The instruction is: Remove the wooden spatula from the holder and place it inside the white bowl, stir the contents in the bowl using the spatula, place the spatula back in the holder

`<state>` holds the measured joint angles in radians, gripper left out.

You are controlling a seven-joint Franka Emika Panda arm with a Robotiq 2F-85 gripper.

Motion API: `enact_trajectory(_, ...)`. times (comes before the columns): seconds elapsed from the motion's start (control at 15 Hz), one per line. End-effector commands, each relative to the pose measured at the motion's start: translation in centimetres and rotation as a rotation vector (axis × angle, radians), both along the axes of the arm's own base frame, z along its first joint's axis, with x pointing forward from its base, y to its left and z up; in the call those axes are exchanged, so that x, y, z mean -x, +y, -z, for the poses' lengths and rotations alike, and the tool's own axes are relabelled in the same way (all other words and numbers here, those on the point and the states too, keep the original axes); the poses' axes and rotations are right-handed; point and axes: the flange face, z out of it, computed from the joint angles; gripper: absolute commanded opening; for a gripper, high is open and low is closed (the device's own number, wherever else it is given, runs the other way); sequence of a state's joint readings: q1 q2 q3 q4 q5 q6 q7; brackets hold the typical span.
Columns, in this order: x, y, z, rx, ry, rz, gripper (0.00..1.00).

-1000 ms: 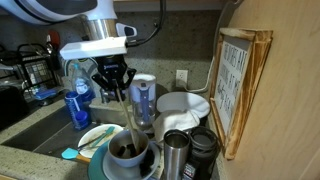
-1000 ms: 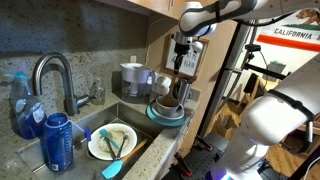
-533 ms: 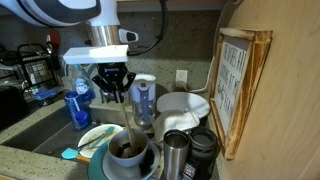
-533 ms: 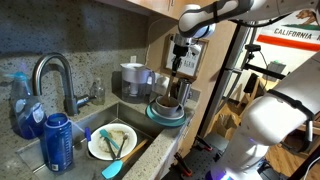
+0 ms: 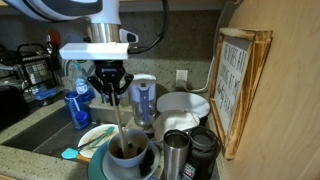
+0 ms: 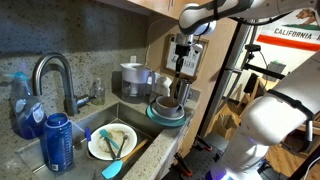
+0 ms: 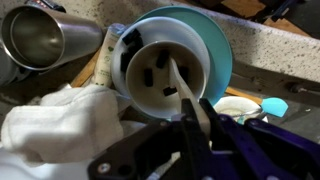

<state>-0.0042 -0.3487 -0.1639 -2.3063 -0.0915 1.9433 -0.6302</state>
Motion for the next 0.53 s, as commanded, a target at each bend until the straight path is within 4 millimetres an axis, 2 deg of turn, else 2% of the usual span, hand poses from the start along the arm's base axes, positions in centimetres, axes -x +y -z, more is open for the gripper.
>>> enact_trajectory(0.0, -0.02, -0.65, -0.24, 0.017, 0.107, -0.02, 0.03)
enact_trajectory(0.47, -0.6, -0.9, 0.18, 0.176, 0.147, -0.014, 0.03)
